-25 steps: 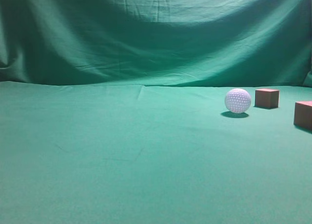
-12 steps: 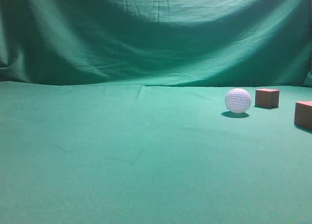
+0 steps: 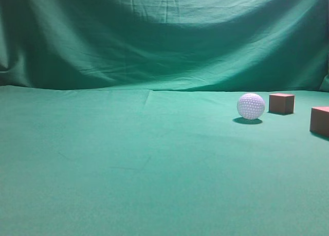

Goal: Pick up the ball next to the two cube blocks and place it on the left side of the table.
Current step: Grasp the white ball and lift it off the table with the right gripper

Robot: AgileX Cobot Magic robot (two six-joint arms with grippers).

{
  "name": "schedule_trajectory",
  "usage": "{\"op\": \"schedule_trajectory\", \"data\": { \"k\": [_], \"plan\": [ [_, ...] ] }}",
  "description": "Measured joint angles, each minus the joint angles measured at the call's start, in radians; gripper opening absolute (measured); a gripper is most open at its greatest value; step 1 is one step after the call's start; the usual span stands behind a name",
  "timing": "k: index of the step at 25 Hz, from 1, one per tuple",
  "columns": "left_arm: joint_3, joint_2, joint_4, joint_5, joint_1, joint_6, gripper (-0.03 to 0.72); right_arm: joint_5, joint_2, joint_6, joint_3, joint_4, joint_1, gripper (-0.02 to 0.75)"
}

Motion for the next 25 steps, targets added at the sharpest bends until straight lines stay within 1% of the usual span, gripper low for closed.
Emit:
{"op": "schedule_trajectory", "data": {
  "k": [3, 9, 12, 14, 17, 22, 25],
  "plan": [
    [0.0, 0.0, 0.0, 0.0, 0.0, 0.0, 0.0, 0.095, 0.147, -0.014, -0.049, 0.0, 0.03, 0.048],
    [0.0, 0.0, 0.0, 0.0, 0.0, 0.0, 0.0, 0.301, 0.453, -0.106, -0.185, 0.002, 0.183, 0.048],
    [0.0, 0.0, 0.0, 0.0, 0.0, 0.0, 0.0, 0.361, 0.627, -0.134, -0.273, 0.004, 0.258, 0.048],
    [0.0, 0.0, 0.0, 0.0, 0.0, 0.0, 0.0, 0.359, 0.74, -0.147, -0.314, 0.004, 0.307, 0.048],
    [0.0, 0.0, 0.0, 0.0, 0.0, 0.0, 0.0, 0.31, 0.88, -0.151, -0.368, 0.002, 0.362, 0.048],
    [0.0, 0.0, 0.0, 0.0, 0.0, 0.0, 0.0, 0.178, 1.077, -0.153, -0.454, 0.002, 0.412, 0.048],
    [0.0, 0.0, 0.0, 0.0, 0.0, 0.0, 0.0, 0.118, 1.173, -0.153, -0.495, 0.033, 0.417, 0.225]
  ]
}}
